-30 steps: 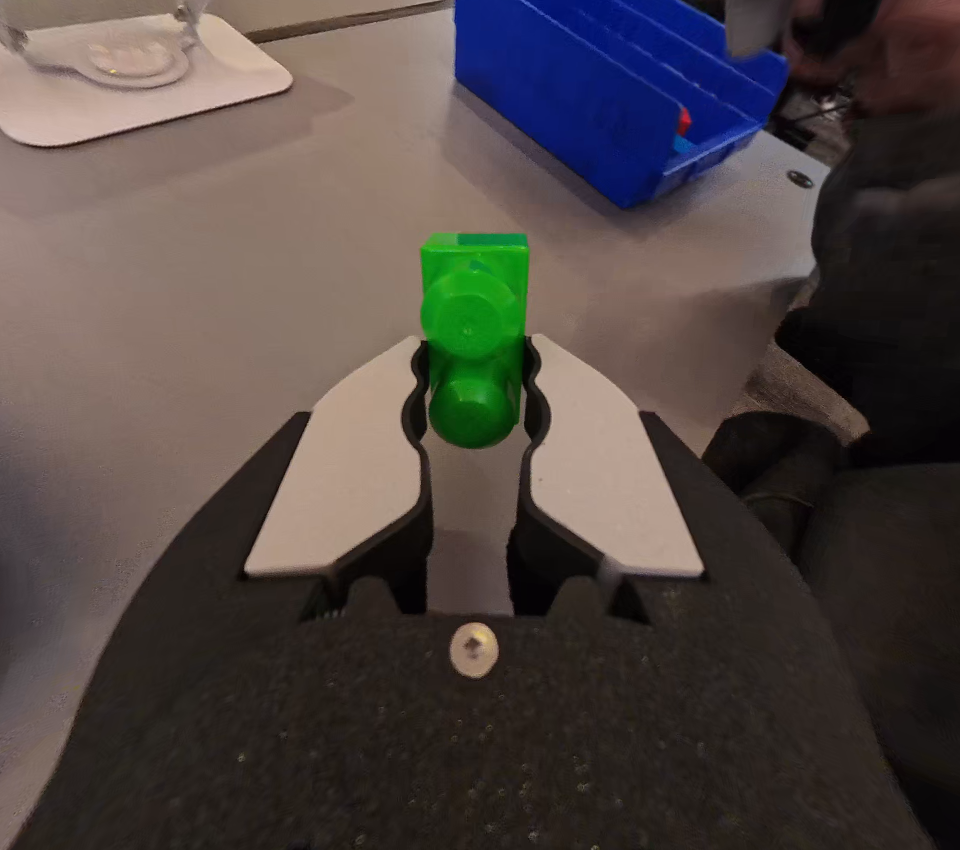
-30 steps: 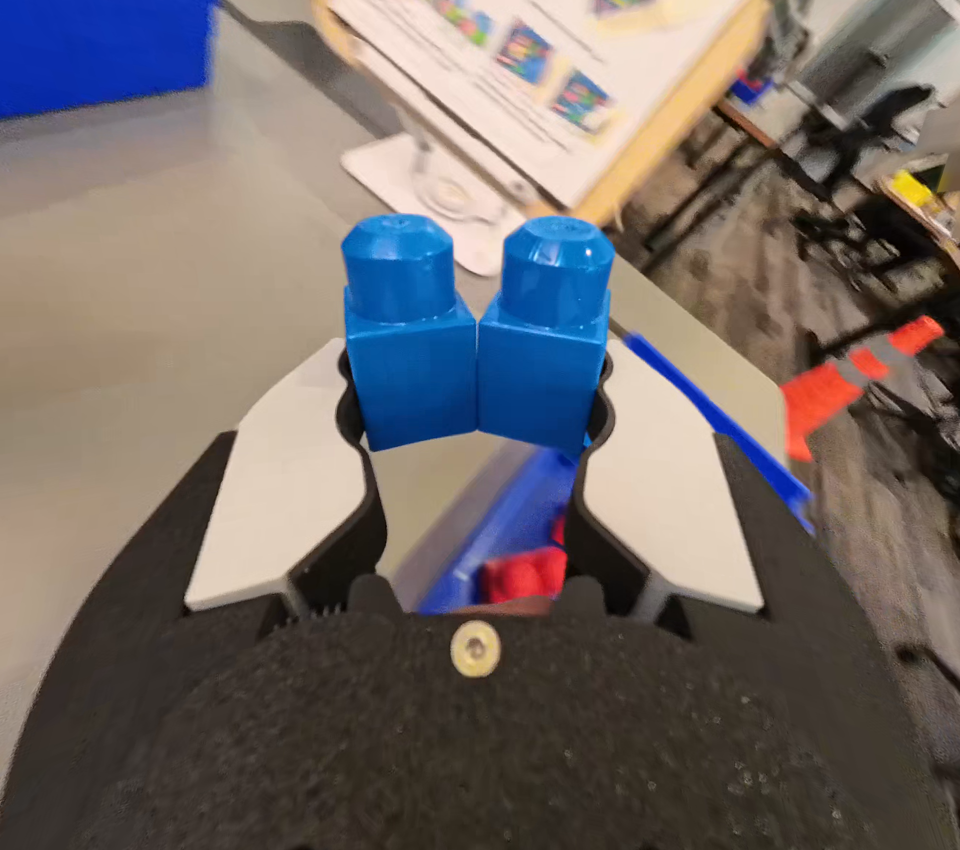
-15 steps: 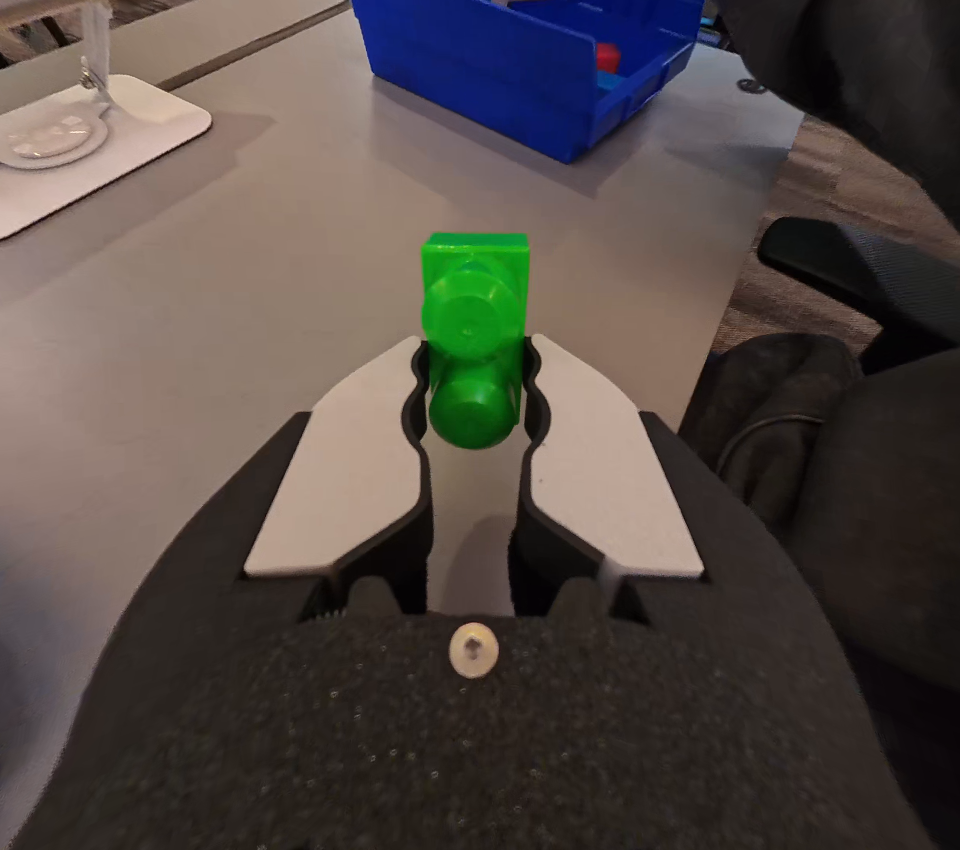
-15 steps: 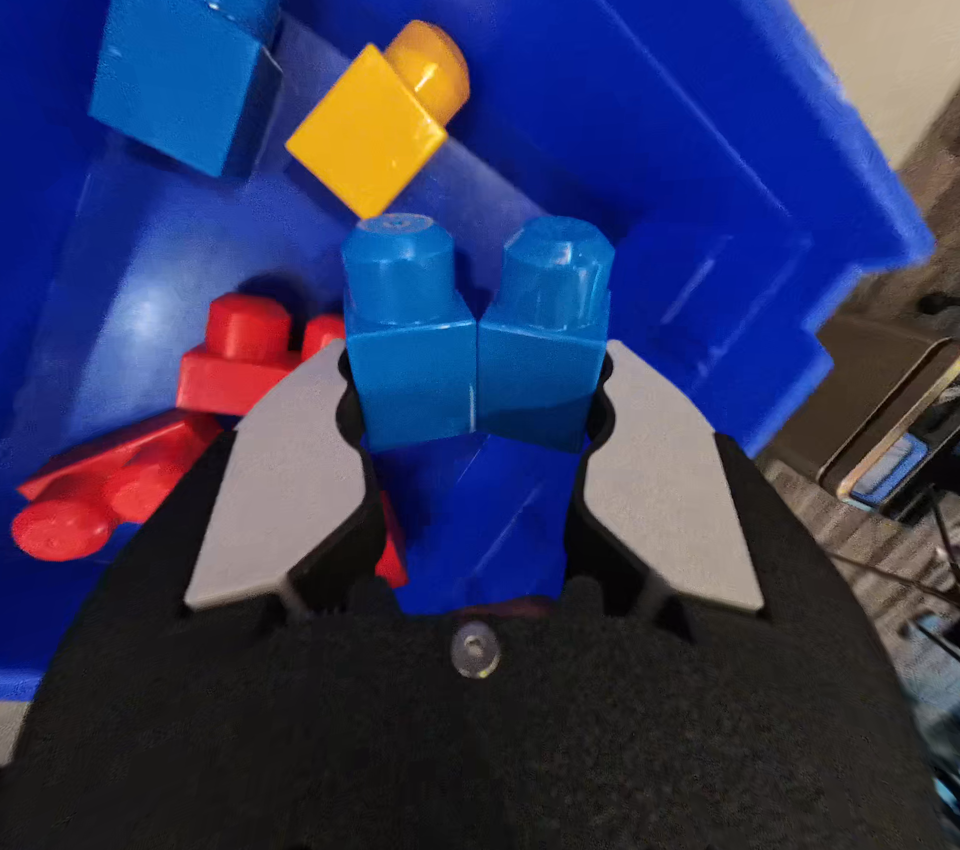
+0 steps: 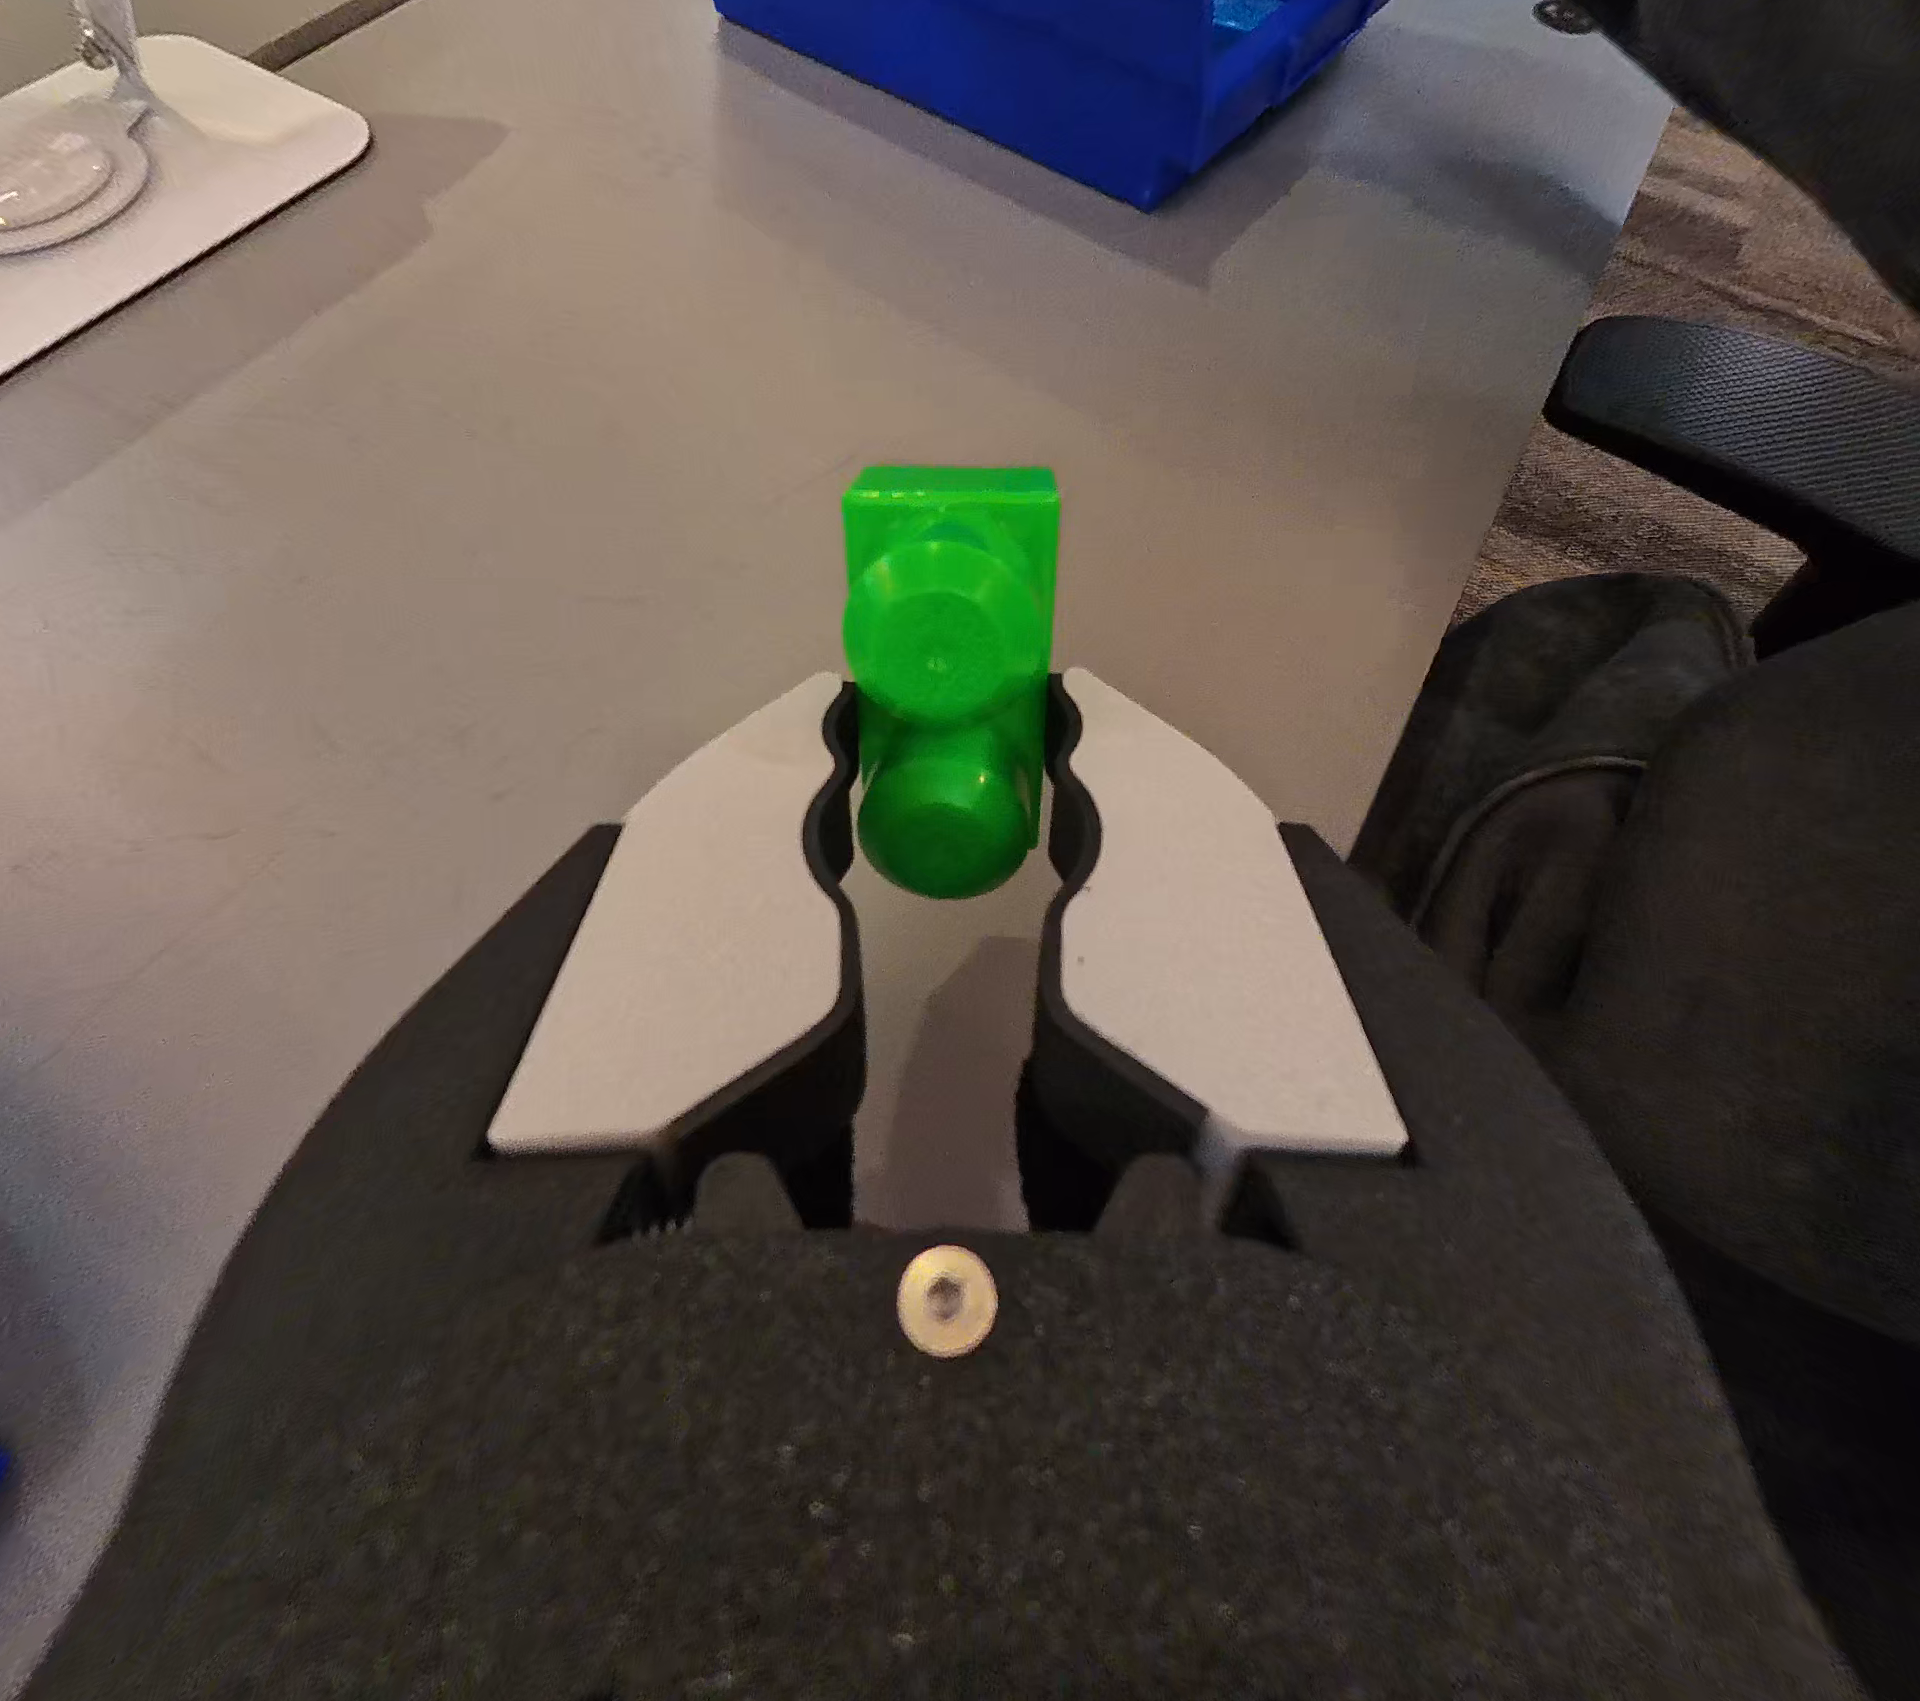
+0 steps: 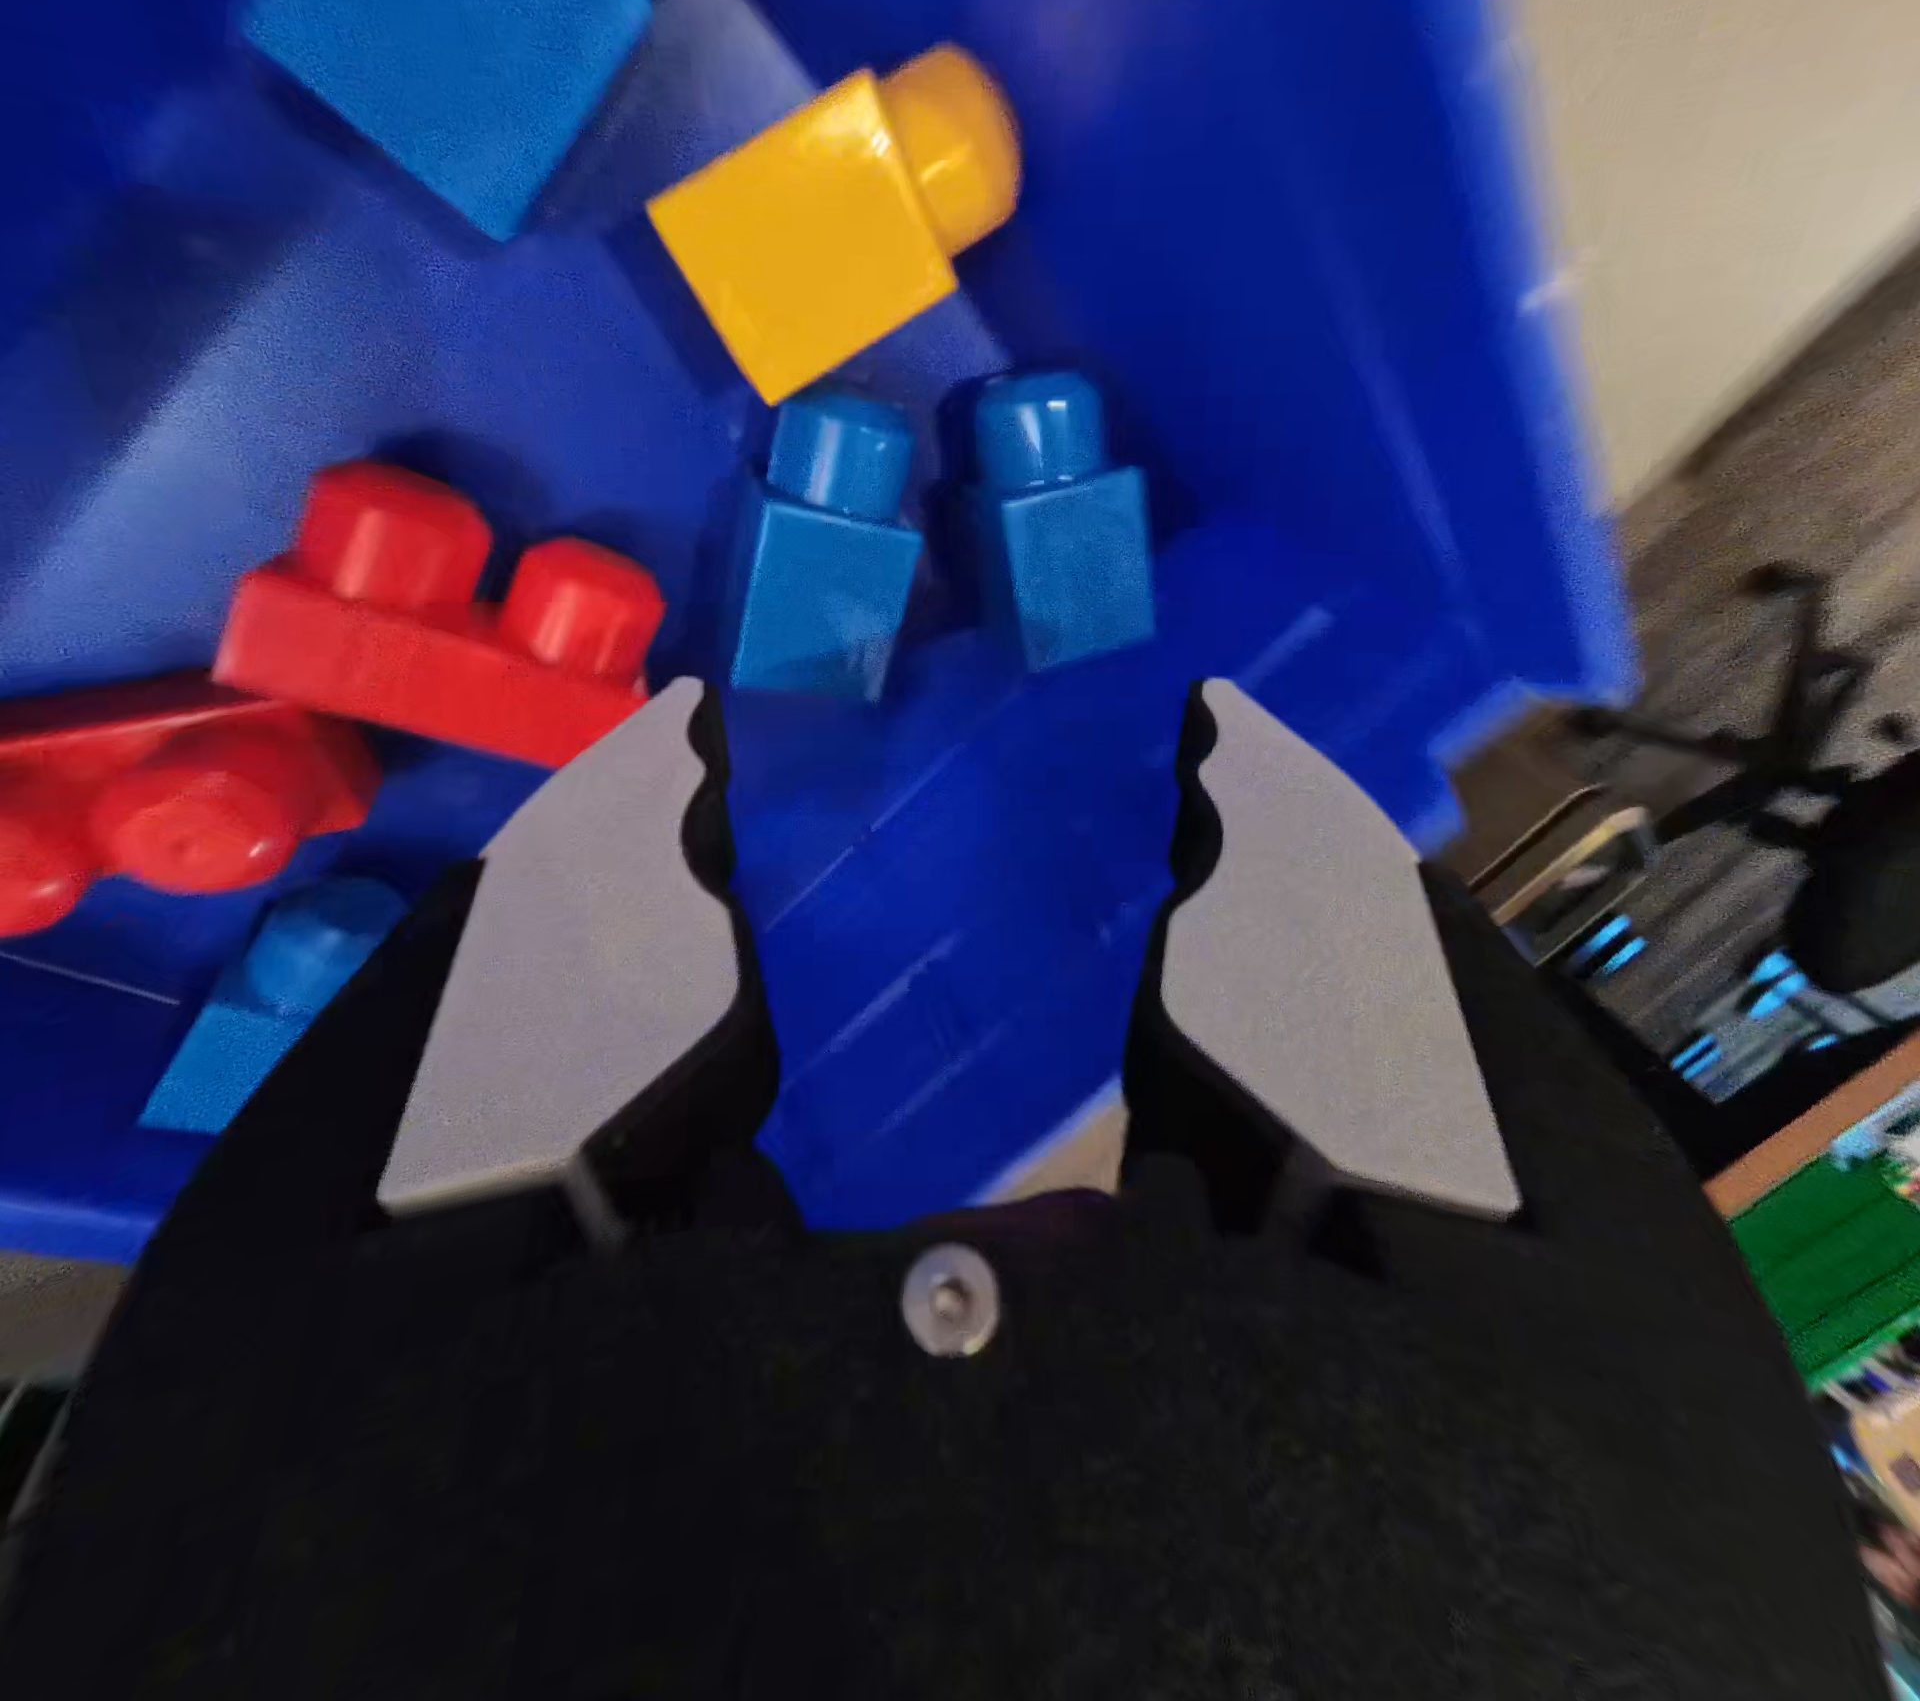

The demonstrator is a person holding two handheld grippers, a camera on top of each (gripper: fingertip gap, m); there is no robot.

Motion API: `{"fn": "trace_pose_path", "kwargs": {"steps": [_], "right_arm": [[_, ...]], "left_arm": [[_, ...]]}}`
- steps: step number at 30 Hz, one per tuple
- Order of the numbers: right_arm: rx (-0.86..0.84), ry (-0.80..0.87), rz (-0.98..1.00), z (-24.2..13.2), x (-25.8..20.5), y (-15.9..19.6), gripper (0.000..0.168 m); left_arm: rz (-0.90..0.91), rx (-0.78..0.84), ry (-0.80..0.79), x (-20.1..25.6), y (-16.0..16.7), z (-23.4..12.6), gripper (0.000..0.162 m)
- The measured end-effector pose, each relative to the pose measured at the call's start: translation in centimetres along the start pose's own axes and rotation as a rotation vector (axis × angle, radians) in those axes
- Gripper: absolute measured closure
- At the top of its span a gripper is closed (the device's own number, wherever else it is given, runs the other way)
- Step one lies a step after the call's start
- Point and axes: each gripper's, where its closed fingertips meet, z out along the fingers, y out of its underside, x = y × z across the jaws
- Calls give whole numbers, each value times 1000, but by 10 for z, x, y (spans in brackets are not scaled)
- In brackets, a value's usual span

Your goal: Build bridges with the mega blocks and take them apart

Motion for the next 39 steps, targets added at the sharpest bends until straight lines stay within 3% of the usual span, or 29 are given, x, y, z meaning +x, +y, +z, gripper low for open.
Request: {"fn": "trace_pose_path", "kwargs": {"steps": [2, 5, 7, 9, 11, 13, 17, 24, 29, 31, 34, 39], "right_arm": [[238, 102, 49, -52, -3, -3, 88], [662, 88, 97, -125, -64, -3, 92], [867, -4, 77, -149, -131, 2, 94], [1036, -212, 35, -163, -213, 4, 98], [1134, -452, 23, -170, -289, 8, 103], [1131, -623, -8, -164, -349, 14, 100], [1074, -798, -15, -144, -407, 14, 105], [1030, -721, -58, -133, -411, 17, 109], [1021, -681, -46, -127, -404, 21, 110], [1025, -655, -31, -126, -399, 21, 110], [1026, -575, 48, -119, -384, 15, 110], [1005, -469, 229, -106, -359, 6, 106]], "left_arm": [[-9, -20, 1, -2, 4, 3, 128], [-18, -59, 10, -2, 12, 10, 128], [-14, -87, 15, -4, 15, 15, 128], [-22, -117, 2, -9, 16, 20, 128], [-28, -185, -11, -16, 19, 24, 128], [-4, -321, -61, -31, 27, 28, 128], [74, -527, 18, -44, 24, 53, 128], [241, -818, 90, -67, 20, 113, 128], [254, -881, 31, -76, 15, 133, 128], [280, -881, 11, -76, 14, 135, 128], [280, -838, -78, -83, 9, 132, 112], [94, -550, -167, -80, -6, 89, 111]]}}
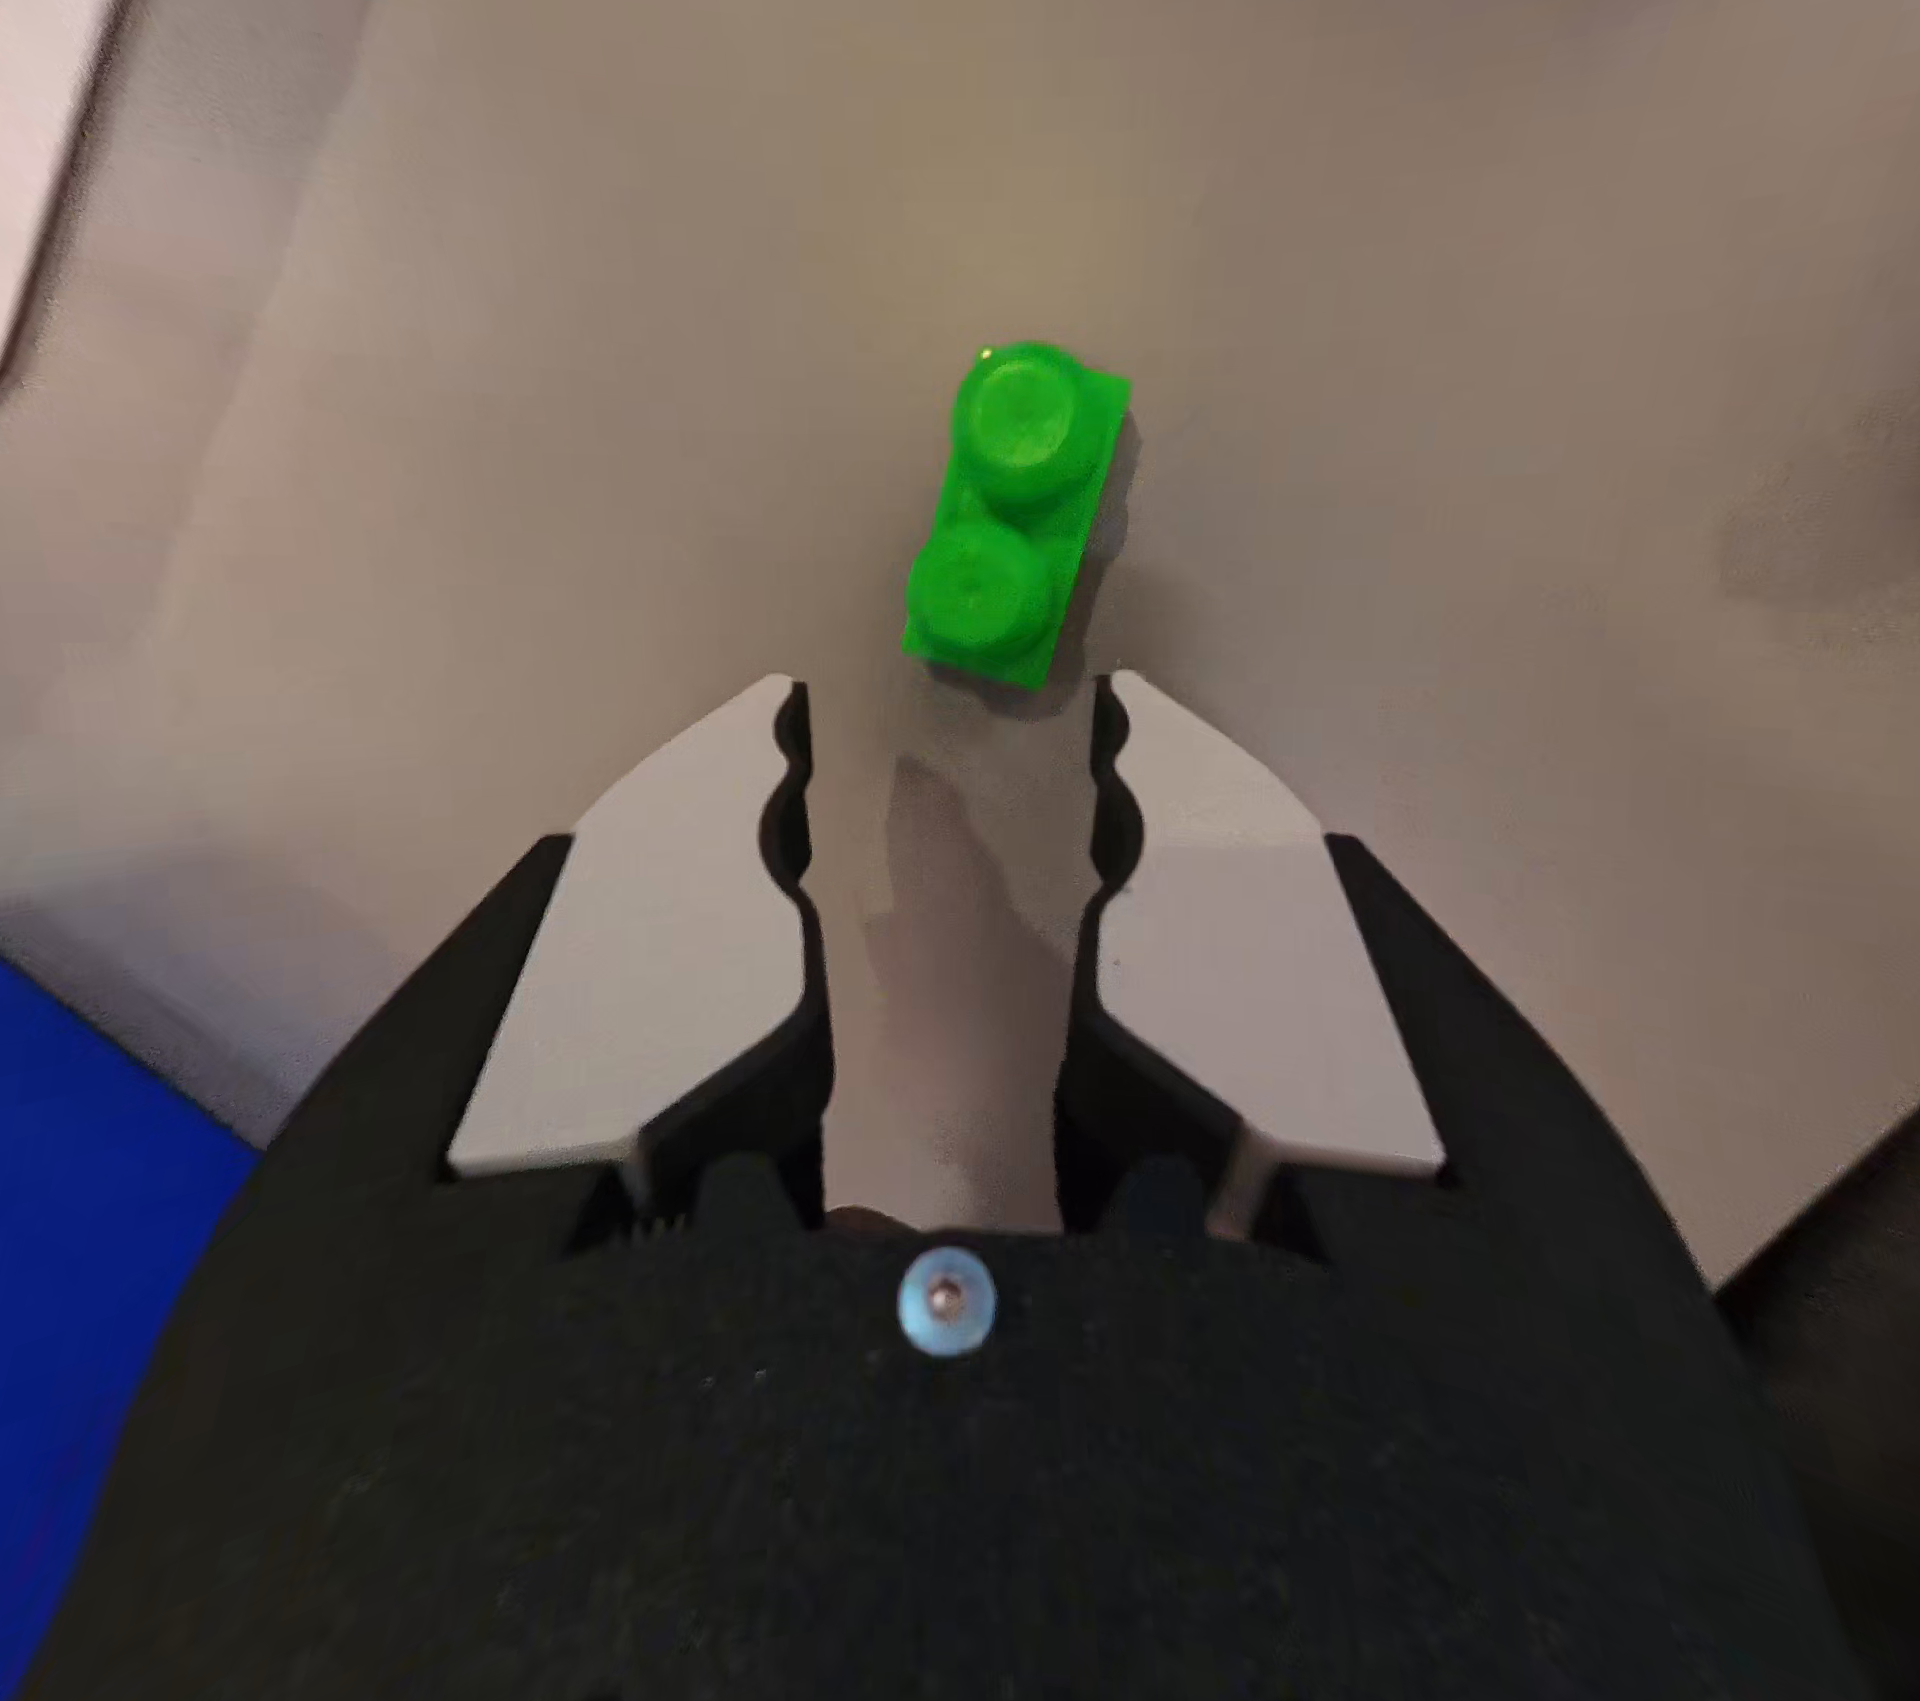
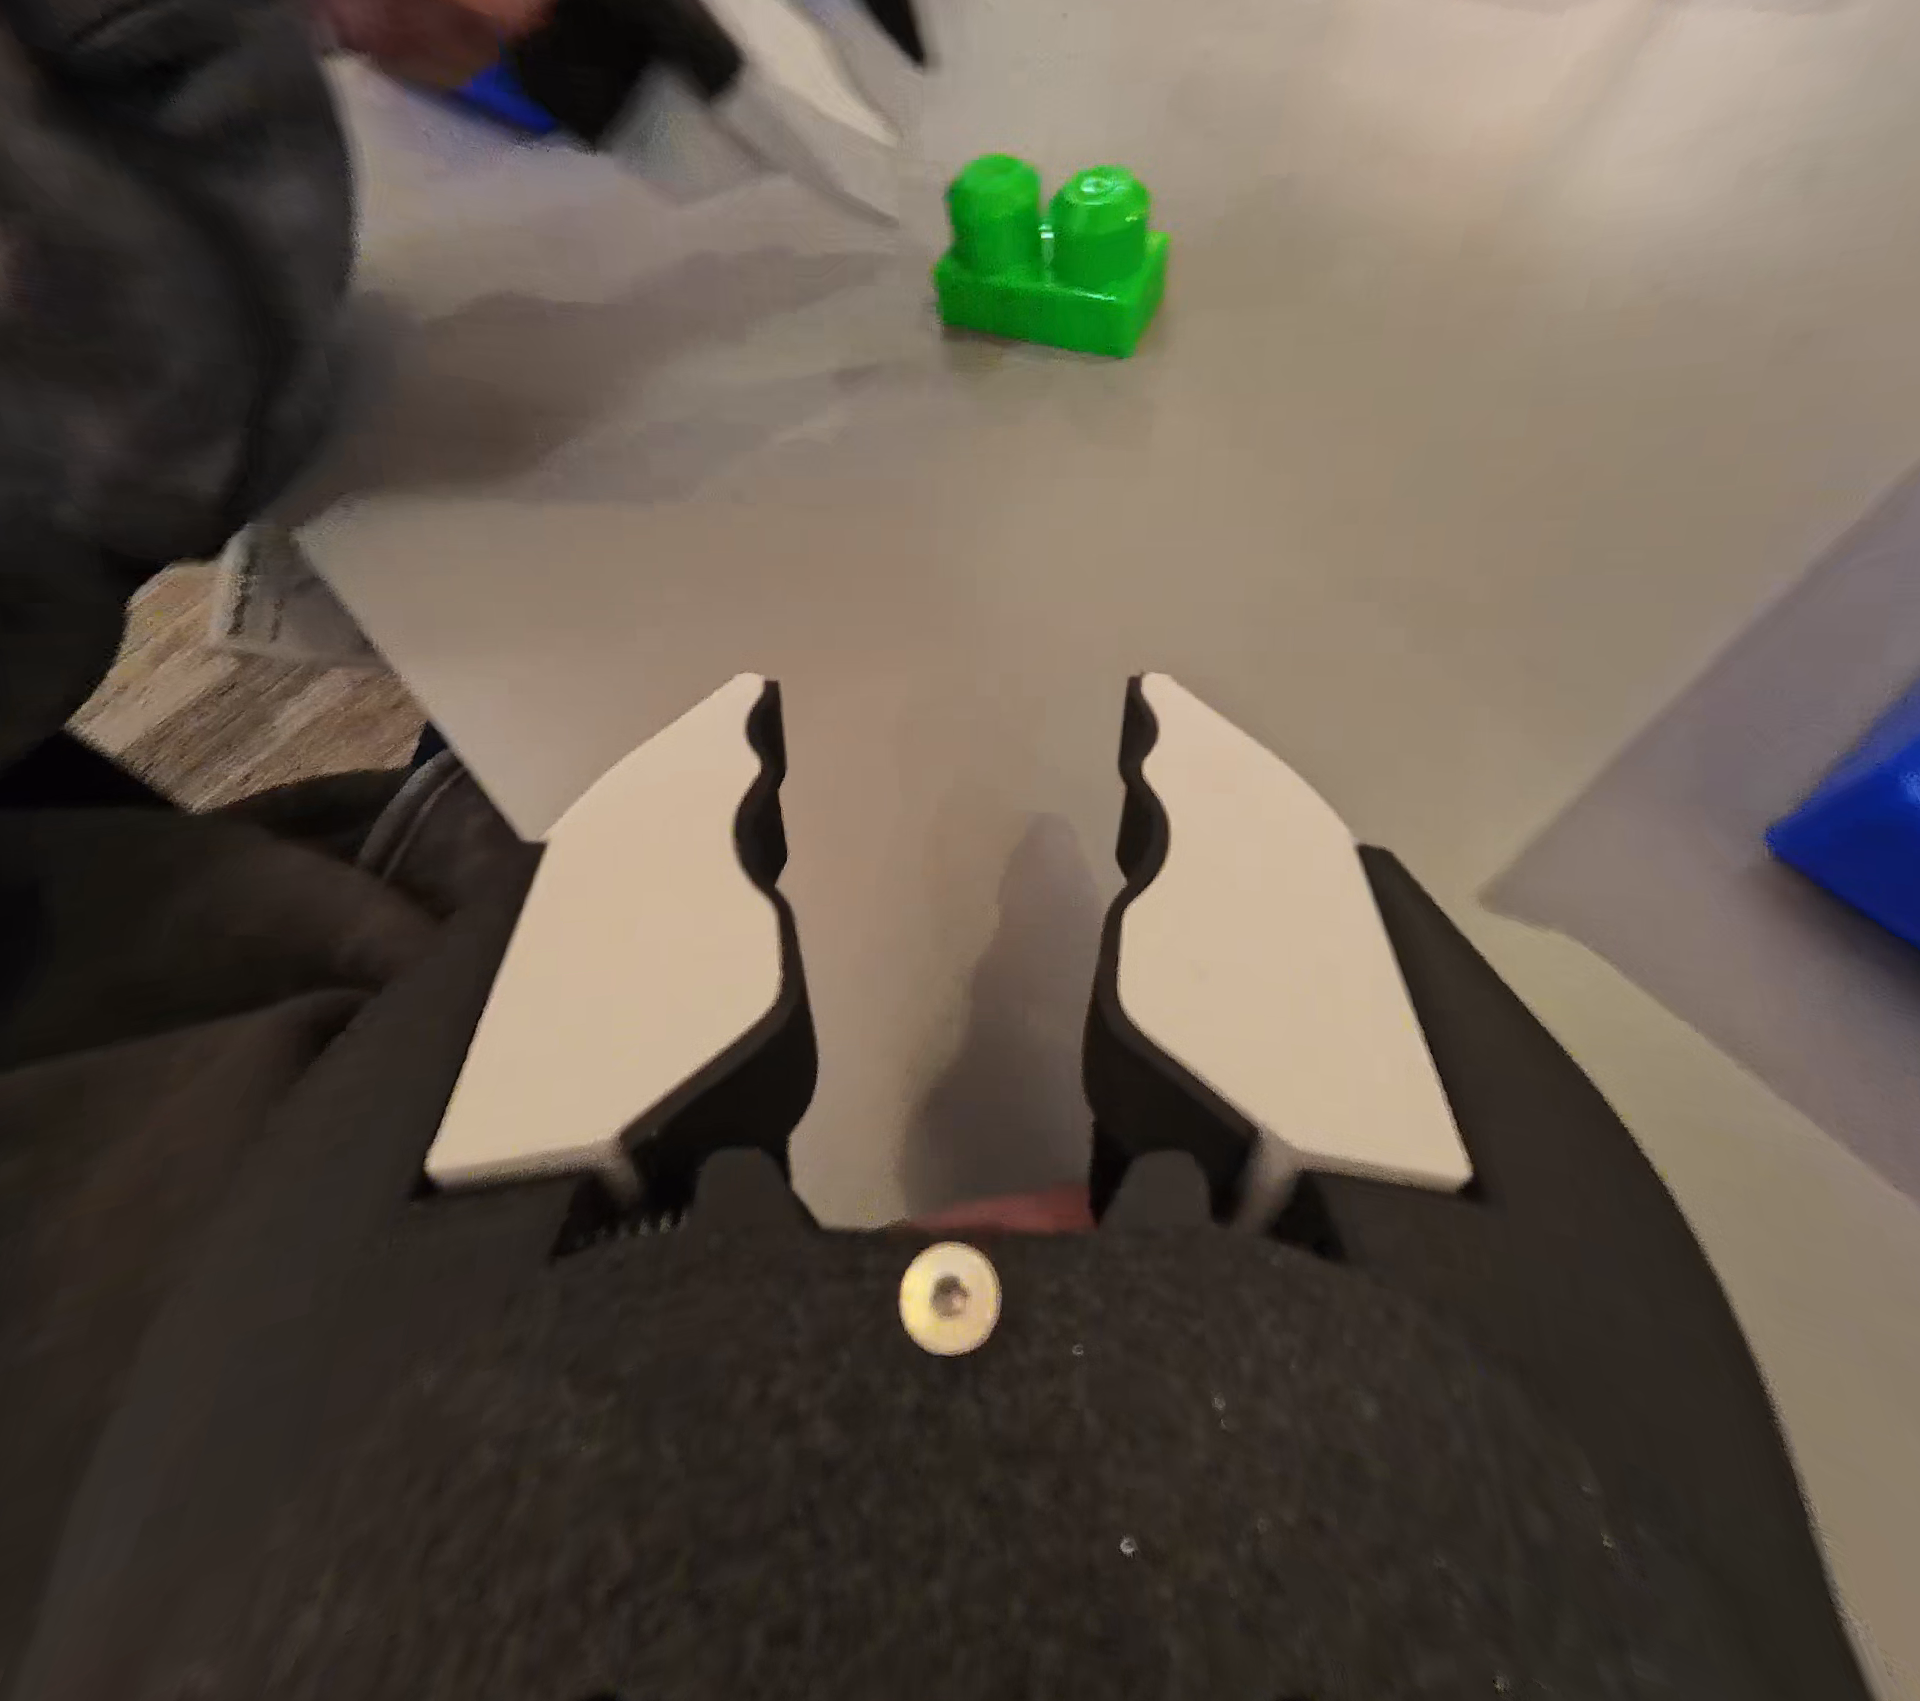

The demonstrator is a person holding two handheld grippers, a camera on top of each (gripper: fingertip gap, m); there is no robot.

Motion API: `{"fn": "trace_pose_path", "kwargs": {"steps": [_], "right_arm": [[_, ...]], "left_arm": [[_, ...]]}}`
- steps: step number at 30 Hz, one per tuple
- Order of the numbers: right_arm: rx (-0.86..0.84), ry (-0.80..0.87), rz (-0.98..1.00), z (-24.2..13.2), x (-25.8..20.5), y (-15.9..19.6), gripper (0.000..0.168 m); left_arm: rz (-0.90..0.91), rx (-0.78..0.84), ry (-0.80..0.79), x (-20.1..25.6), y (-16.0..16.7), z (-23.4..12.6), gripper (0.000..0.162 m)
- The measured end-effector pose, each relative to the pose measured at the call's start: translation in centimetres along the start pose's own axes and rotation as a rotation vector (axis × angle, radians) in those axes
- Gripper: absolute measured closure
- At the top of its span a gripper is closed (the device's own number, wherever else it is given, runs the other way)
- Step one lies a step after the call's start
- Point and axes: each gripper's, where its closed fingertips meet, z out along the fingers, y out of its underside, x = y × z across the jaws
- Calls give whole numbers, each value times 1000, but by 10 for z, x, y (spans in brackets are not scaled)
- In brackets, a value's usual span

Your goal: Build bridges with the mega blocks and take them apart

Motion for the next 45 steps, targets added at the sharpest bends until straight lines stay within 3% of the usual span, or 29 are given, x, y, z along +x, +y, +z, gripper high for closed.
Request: {"fn": "trace_pose_path", "kwargs": {"steps": [6, 11, 16, 21, 25, 29, 33, 35, 38, 41, 45], "right_arm": [[15, 162, 55, 17, 15, -7, 98], [21, 221, 53, 52, 3, -34, 93], [-10, 372, 72, 99, 15, -58, 90], [-102, 381, 99, 149, 21, -62, 87], [-152, 411, 127, 167, 29, -63, 91], [-173, 340, 112, 171, 26, -67, 99], [-19, 297, 49, 132, 22, -109, 98], [97, 300, -62, 90, 23, -146, 99], [184, 448, -166, 10, 58, -188, 99], [131, 592, -133, -62, 123, -195, 98], [-165, 757, -88, -113, 230, -155, 98]], "left_arm": [[-257, 437, 25, 28, 41, -54, 111], [-374, 555, 27, 56, 68, -66, 113], [-341, 537, 13, 64, 75, -63, 114], [-323, 470, 29, 71, 82, -54, 116], [-303, 482, 29, 74, 80, -58, 117], [-303, 469, 20, 71, 84, -58, 117], [-310, 464, 17, 68, 86, -59, 117], [-307, 460, 2, 65, 88, -58, 117], [-295, 444, -9, 64, 90, -56, 117], [-276, 428, -21, 65, 91, -54, 118], [-252, 411, -28, 68, 92, -51, 117]]}}
